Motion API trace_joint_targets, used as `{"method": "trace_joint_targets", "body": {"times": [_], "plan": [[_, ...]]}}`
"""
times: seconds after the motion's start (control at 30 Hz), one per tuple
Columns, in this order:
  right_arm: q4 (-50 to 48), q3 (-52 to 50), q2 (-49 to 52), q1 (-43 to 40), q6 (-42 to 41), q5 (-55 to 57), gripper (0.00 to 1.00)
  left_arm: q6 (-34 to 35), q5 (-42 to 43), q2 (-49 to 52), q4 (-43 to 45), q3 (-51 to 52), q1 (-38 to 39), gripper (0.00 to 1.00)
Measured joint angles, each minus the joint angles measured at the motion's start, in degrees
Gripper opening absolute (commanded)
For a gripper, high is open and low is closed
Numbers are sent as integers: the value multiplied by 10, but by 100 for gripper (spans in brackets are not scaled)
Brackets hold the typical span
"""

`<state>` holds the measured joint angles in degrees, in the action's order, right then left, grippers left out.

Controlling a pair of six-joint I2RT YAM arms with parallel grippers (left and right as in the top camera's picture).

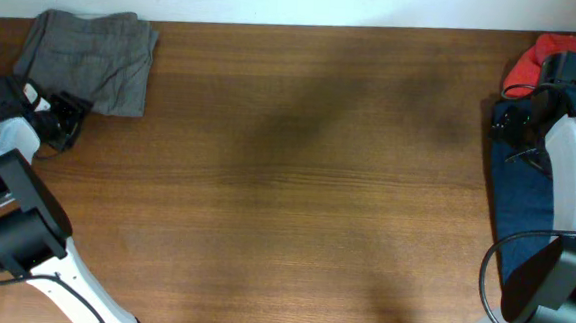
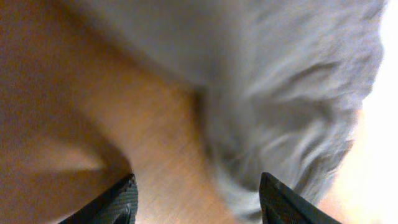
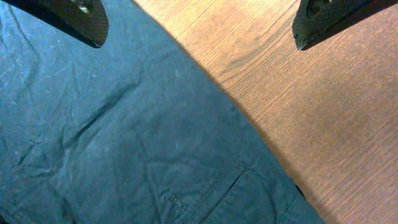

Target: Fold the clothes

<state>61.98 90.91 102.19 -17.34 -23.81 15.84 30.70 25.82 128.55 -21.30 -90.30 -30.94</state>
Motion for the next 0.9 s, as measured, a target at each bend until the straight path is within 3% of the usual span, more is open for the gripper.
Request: {"method": "trace_joint_targets", "body": {"times": [0.03, 0.07, 0.3, 0.53, 0.63, 0.7, 0.83, 0.9], "plan": [[0, 0, 0, 0, 0, 0, 98, 0, -20, -10, -19, 4, 0, 16], [0, 0, 0, 0, 0, 0, 98, 3, -28, -16, -25, 6, 0, 1], [0, 0, 0, 0, 0, 0, 98, -12, -58, -70, 38, 13, 16, 1], [0, 0, 0, 0, 0, 0, 98, -42, -244, -60, 61, 13, 57, 1], [0, 0, 0, 0, 0, 0, 98, -52, -269, -9, 76, 13, 59, 5], [0, 0, 0, 0, 0, 0, 98, -65, -276, 11, 92, 13, 59, 1], [0, 0, 0, 0, 0, 0, 98, -86, -278, 7, 72, 13, 59, 1], [0, 0, 0, 0, 0, 0, 98, -92, -278, -16, 15, 14, 59, 1]]}}
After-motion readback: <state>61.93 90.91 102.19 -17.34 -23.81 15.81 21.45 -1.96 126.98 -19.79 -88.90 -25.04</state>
